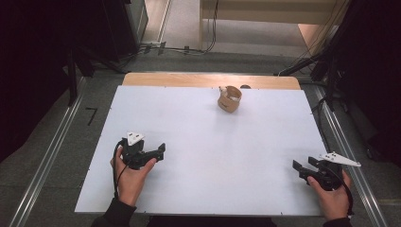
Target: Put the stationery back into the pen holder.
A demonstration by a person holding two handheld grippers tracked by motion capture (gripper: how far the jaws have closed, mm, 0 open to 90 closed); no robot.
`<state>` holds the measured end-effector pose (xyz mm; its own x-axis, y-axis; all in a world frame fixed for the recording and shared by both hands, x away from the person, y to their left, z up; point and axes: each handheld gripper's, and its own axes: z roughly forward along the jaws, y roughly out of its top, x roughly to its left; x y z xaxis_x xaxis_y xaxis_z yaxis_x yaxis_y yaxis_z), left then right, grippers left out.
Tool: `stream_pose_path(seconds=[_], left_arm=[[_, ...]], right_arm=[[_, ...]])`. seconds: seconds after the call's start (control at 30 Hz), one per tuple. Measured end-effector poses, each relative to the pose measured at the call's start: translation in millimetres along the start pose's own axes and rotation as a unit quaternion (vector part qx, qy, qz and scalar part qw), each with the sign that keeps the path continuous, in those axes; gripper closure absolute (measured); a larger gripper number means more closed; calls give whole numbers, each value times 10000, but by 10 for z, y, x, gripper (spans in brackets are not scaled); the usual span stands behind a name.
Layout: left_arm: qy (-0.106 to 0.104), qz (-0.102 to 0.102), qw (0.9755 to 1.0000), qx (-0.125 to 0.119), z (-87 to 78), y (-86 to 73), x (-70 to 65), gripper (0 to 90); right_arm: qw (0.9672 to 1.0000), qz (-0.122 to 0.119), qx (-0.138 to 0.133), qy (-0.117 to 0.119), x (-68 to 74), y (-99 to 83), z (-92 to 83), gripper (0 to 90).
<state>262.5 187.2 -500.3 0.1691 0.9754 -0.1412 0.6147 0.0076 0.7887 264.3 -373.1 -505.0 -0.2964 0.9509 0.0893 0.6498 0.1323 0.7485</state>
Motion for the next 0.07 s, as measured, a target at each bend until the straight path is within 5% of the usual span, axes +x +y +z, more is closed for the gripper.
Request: stream_pose_path(seconds=[0.07], left_arm=[[24,42,10000,72,-22,-51,35,106]], right_arm=[[10000,4,-30,18,21,7,-10,294]])
